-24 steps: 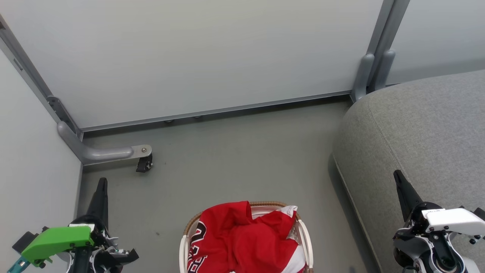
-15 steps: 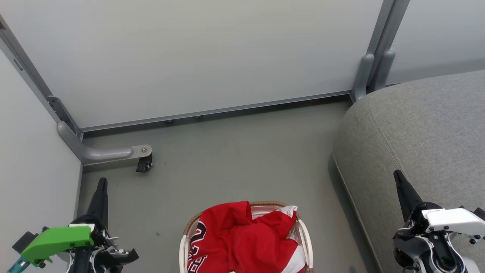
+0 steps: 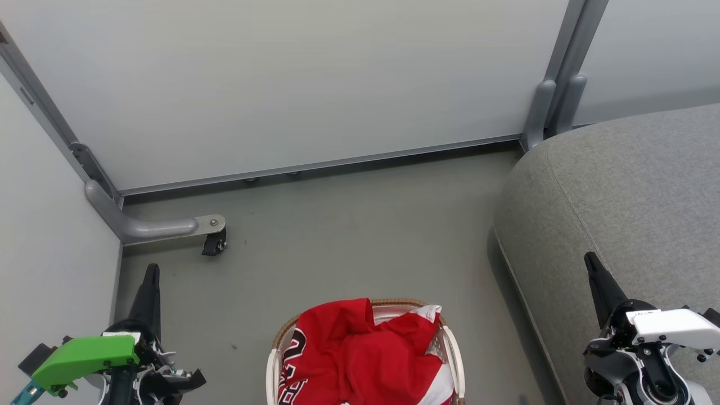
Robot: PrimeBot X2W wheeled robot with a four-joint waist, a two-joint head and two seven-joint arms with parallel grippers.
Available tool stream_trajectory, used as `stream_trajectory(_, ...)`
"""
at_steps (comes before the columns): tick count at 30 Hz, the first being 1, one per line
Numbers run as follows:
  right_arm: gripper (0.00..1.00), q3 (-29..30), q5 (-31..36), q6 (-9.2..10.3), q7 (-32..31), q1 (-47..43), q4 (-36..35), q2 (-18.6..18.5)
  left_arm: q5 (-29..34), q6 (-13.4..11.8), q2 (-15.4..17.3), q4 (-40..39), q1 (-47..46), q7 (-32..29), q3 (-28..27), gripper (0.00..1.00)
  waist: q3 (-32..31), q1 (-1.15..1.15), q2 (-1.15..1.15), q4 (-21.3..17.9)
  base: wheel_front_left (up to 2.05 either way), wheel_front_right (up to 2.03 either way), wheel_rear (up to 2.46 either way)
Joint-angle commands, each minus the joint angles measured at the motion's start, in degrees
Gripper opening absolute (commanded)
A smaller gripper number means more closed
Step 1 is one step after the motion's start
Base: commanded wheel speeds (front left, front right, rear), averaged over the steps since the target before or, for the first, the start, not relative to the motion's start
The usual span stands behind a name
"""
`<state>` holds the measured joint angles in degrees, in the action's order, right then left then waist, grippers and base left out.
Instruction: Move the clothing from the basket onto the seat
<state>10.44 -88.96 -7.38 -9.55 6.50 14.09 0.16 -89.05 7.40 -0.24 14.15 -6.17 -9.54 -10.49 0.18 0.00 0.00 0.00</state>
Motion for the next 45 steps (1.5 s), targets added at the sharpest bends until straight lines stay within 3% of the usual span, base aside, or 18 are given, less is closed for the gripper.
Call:
stream_trajectory(1,0.00,0.1,-0.2,-0.31,-0.2,0.3,0.1,-0.3,-0.1,0.3,0.5,0.0,-0.9,-0.2,0.0,0.00,0.0,0.00,0.00,0.0,0.00,0.00,0.00)
stream_trajectory(7,0.00,0.1,-0.2,-0.31,-0.2,0.3,0.1,-0.3,-0.1,0.3,0.5,0.0,-0.9,-0.2,0.0,0.00,0.0,0.00,0.00,0.0,0.00,0.00,0.00)
stream_trajectory(8,1.00,0.0,0.0,0.05,0.0,-0.1,0.2,0.1,0.0,0.0,-0.1,0.2,0.1,0.0,0.0,1.00,0.0,0.00,0.00,0.0,0.00,0.00,0.00)
stream_trajectory(9,0.00,-0.1,0.1,0.12,0.1,-0.2,0.5,0.1,0.0,0.0,-0.2,0.6,0.3,0.1,0.1,0.00,0.0,0.00,0.00,0.0,0.00,0.00,0.00)
stream_trajectory(10,1.00,-0.1,0.0,0.16,0.0,-0.7,1.2,0.4,0.0,0.0,-0.4,1.3,0.9,0.1,0.0,1.00,0.0,0.00,0.00,0.0,0.00,0.00,0.00)
stream_trajectory(27,1.00,-1.4,3.6,0.12,4.5,-2.6,1.9,0.7,3.4,0.0,-0.5,1.3,2.6,4.5,4.2,1.00,0.2,0.00,0.00,0.0,0.00,0.00,0.00)
stream_trajectory(45,1.00,1.0,20.7,0.03,9.5,-2.3,-0.4,0.4,19.8,-0.2,-0.3,-2.4,2.1,9.5,7.2,1.00,0.2,0.00,0.00,0.1,0.00,0.00,0.00)
